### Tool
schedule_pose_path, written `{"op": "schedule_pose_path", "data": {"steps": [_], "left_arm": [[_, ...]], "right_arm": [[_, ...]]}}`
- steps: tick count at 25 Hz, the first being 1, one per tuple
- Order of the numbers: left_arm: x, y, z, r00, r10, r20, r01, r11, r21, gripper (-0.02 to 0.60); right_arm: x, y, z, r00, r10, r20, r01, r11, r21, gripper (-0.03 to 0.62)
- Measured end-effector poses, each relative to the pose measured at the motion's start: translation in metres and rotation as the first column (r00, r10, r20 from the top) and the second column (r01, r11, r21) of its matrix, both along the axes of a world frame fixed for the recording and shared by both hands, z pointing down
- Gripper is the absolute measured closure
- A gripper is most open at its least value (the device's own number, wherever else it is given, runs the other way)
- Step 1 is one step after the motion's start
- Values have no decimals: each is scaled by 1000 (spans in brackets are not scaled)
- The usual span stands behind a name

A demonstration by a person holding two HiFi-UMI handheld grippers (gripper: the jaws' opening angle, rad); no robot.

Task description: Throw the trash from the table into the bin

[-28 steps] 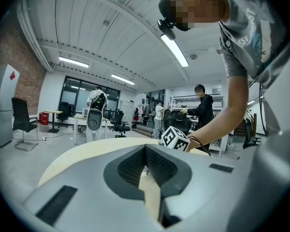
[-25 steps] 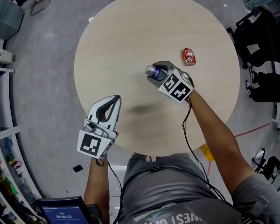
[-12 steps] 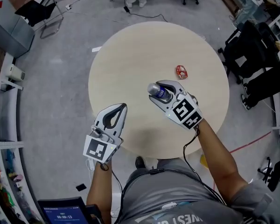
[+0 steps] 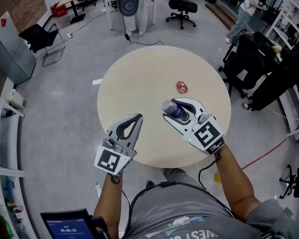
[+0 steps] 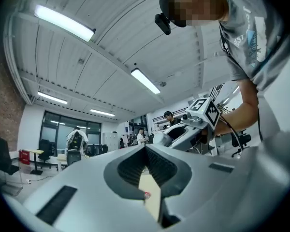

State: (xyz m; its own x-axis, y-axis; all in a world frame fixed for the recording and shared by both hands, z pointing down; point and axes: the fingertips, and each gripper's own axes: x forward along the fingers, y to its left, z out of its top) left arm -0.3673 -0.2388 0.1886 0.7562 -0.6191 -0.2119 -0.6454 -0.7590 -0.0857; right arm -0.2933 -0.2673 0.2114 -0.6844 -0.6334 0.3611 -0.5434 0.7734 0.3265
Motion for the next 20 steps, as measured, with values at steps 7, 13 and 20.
{"op": "schedule_pose_path", "data": {"steps": [7,13,20], "left_arm": [[17,26,-23,994,112,-8,-111,991,69,538],[59,52,-37,977,214,-7,-213,974,77,538],[120,68,-40,940,341,14,-341,938,56,538]], "right_arm": [[11,51,-32,996,82,21,-84,994,76,373],[51,91,-53,983,181,32,-183,978,101,373],[121,125,-57,951,306,43,-309,946,100,373]]}}
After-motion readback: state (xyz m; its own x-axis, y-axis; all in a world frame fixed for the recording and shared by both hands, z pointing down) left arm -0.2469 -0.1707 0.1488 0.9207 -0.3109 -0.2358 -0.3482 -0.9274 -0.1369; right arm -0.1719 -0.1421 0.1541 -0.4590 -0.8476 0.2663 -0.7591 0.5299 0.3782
